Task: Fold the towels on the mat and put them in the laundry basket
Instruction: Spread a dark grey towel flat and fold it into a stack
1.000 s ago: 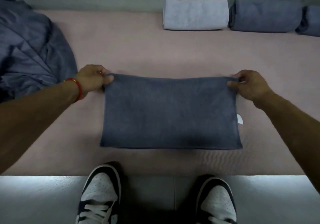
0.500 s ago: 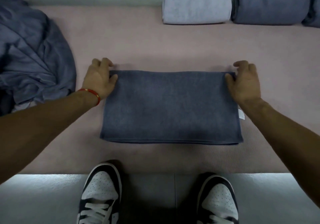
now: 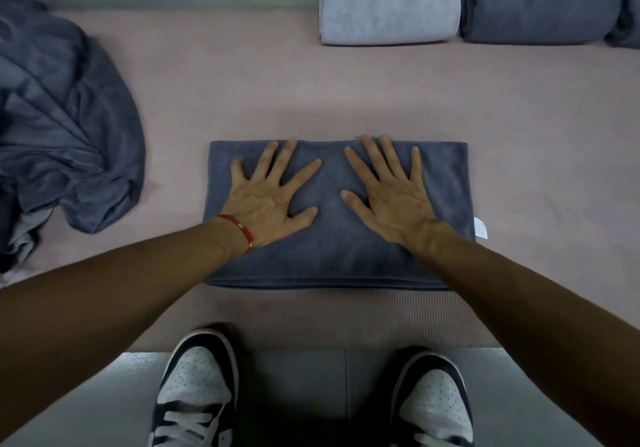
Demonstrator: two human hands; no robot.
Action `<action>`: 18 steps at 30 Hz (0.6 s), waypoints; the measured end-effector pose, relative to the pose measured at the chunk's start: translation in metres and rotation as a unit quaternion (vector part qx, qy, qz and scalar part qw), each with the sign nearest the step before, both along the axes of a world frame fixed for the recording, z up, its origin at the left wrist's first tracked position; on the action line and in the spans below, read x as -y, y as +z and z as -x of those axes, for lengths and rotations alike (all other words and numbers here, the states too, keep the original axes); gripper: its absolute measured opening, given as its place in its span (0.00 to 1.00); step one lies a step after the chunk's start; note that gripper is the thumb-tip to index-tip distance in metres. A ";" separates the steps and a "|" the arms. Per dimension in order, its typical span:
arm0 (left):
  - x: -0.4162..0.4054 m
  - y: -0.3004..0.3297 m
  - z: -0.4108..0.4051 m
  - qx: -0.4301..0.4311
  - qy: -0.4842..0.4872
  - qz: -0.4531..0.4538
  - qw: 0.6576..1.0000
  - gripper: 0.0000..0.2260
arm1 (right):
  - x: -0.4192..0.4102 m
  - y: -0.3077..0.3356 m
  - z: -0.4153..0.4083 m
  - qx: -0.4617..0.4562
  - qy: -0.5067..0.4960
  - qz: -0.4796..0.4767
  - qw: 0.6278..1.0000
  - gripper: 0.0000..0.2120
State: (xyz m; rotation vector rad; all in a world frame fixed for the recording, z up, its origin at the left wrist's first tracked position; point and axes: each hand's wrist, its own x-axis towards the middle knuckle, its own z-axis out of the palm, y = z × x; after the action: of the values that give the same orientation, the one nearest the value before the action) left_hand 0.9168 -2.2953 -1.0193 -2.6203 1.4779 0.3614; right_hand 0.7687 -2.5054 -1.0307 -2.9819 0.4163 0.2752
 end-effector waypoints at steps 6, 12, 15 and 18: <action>-0.042 0.001 -0.004 -0.018 0.062 0.015 0.998 0.36 | 0.042 0.000 0.045 0.024 -0.117 -0.012 0.993 0.36; -0.094 0.002 -0.002 0.004 0.072 0.011 0.997 0.34 | 0.065 0.008 0.085 0.016 -0.198 -0.026 0.980 0.37; -0.081 0.009 0.015 0.041 0.013 0.025 0.999 0.34 | 0.055 0.012 0.090 0.051 -0.272 -0.021 0.961 0.38; -0.052 0.013 0.056 0.035 -0.082 0.069 0.994 0.31 | 0.040 0.017 0.093 0.065 -0.309 0.032 0.948 0.33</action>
State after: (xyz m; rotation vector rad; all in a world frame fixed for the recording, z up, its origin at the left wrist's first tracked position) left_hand 0.8609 -2.2428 -1.0066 -2.5582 1.7383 0.1529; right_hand 0.6753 -2.5454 -1.0133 -2.7178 1.3115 -0.0016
